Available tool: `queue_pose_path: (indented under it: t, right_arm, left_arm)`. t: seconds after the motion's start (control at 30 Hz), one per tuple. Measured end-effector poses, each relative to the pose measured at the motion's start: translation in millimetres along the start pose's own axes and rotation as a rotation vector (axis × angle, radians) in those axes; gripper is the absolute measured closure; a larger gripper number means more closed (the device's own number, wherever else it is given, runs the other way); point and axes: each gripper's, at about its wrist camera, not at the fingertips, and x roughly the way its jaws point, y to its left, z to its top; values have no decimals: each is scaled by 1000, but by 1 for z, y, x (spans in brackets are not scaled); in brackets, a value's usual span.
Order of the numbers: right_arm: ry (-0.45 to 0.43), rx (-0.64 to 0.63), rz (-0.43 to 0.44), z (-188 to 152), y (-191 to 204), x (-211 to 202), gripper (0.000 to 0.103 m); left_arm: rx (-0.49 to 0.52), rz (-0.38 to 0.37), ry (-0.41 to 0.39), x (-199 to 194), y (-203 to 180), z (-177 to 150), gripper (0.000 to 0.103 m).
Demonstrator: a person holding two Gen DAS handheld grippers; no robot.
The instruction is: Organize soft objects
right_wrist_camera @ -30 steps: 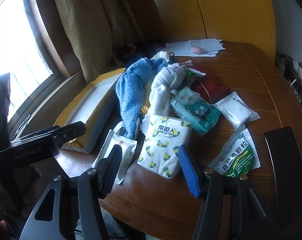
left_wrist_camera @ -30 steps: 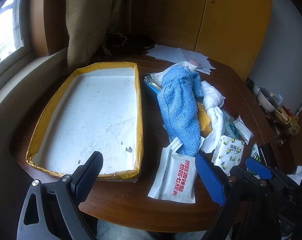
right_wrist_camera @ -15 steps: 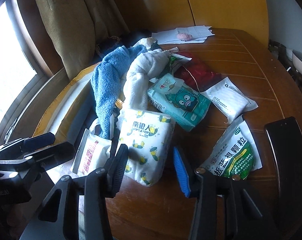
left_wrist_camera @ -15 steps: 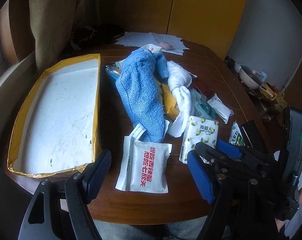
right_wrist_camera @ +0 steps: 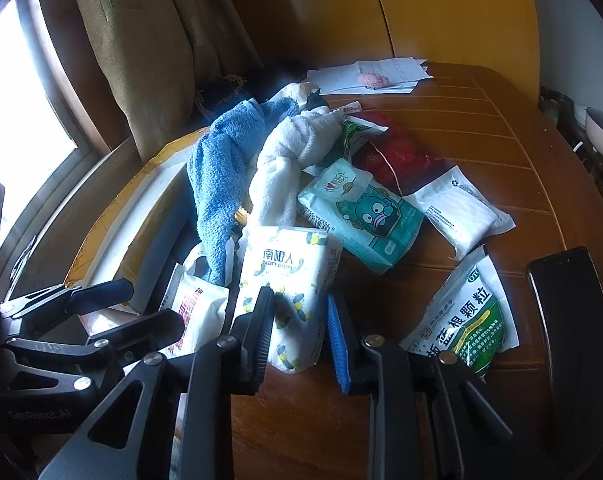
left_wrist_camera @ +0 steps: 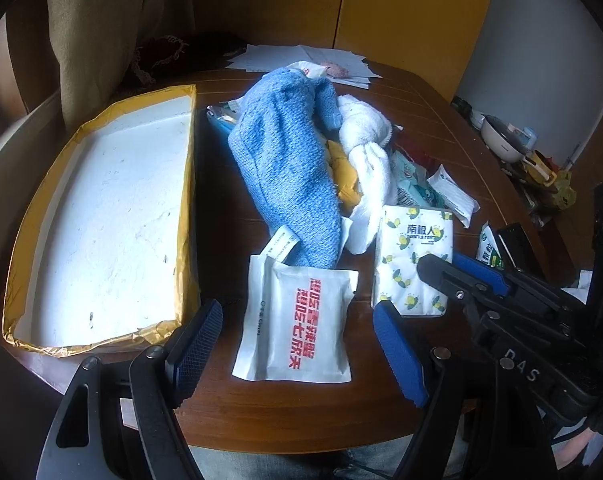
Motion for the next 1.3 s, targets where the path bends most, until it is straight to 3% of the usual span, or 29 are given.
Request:
queue_pose_path:
  t: [0.27,0.47,0.57,0.63,0.67,0.73,0.8,0.9,0.97,1.03,1.1,1.3]
  right_arm:
    - [-7,-6,7,2,1,-2,81]
    - [-6,10,44,2,-3,0,81]
    - [0,44,59,3,-6,2,73]
    - [-11,67,60,2,-9,3,53]
    - [-16,78,67,2,-10,4,50]
    - [-3,78,84,2,-9,9,49]
    - [17,78,72,2,-9,15,49]
    - [39,85,55,0,-10,22,49]
    - [35,76,45,-1,-9,21,54]
    - [23,73,54,-2,-10,16,68]
    - [-2,80,72,-3,-13,7,76]
    - [-94,61,71,0,-4,-27,82]
  left_arm:
    - [-29,1,-2,-6,19,-11,22]
    - [48,-44,46,5,-1,-16,22]
    - [73,-26,81,20,-8,-13,22]
    - [71,-28,98,27,-11,-12,22]
    - [64,-29,107,31,-11,-12,23]
    - [63,4,89,32,-13,-11,30]
    - [75,38,83,33,-15,-10,44]
    - [69,24,84,29,-13,-12,55]
    - [56,-3,79,26,-11,-13,55]
    - [39,-35,74,21,-9,-16,56]
    - [20,-72,59,14,-5,-16,57]
    - [-42,-156,-19,-17,9,-11,57]
